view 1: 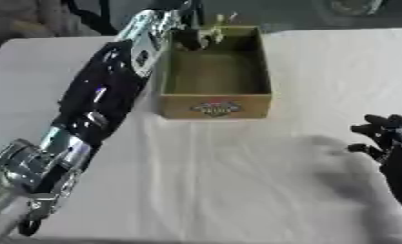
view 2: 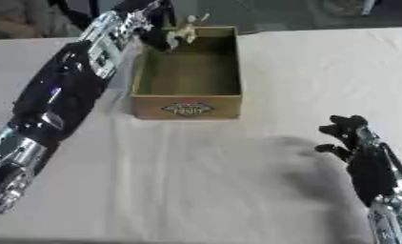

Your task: Pick up objects on the table and place them in the box.

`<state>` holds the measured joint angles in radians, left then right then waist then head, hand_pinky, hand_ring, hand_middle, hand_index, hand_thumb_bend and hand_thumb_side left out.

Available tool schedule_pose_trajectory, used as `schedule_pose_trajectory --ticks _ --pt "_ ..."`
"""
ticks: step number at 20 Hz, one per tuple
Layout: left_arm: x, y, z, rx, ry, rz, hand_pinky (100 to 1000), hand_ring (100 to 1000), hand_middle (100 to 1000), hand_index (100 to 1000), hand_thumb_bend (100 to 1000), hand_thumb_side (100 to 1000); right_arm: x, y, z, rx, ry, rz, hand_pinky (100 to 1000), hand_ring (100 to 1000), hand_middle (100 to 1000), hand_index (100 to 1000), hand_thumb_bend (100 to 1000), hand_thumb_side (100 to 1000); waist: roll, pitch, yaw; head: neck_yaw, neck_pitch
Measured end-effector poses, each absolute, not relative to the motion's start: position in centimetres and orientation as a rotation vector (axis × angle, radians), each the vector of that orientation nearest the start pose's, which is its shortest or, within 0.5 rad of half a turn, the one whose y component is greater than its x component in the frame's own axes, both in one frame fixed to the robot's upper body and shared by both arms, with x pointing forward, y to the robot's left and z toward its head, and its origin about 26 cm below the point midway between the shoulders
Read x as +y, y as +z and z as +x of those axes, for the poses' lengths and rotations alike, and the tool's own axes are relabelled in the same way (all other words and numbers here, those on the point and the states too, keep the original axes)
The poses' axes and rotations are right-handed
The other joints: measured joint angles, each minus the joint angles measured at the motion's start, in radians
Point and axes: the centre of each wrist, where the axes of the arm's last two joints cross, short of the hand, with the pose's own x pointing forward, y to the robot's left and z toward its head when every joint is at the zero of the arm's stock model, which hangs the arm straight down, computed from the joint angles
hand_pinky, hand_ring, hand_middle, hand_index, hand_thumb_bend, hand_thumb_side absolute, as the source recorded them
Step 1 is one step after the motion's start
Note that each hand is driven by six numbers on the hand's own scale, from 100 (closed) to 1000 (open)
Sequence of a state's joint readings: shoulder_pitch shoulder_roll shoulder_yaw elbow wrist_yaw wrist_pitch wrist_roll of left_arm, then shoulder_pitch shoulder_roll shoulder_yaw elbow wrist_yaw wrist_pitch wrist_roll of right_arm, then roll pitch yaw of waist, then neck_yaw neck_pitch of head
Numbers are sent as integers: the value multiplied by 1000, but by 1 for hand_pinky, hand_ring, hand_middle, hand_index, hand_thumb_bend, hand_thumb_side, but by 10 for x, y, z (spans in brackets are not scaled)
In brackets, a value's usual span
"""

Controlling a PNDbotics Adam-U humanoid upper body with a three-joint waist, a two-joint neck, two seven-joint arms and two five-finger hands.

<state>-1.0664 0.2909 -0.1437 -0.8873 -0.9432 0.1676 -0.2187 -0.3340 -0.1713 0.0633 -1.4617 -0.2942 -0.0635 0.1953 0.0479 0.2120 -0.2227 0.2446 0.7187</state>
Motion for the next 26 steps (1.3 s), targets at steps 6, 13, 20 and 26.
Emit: schedule_pose_trajectory --ticks 6,13,20,26 --pt "194 194 492 -1436 -1168 1008 190 100 153 331 100 134 -236 62 358 -1811 225 363 591 818 606 764 100 774 0 5 -5 0 -1" --pt "195 192 491 -1451 -1160 990 220 118 182 359 100 142 -236 62 358 -1811 225 363 592 819 606 764 100 764 0 4 6 -2 -1" --pt "200 198 486 -1493 -1173 950 441 407 420 571 405 123 -236 62 358 -1812 223 362 592 819 606 764 100 760 -5 -4 22 -9 -1" --pt "215 207 474 -1573 -1181 920 521 511 537 612 567 197 -237 62 358 -1813 217 359 592 820 606 764 100 759 -10 -9 43 -20 -2"
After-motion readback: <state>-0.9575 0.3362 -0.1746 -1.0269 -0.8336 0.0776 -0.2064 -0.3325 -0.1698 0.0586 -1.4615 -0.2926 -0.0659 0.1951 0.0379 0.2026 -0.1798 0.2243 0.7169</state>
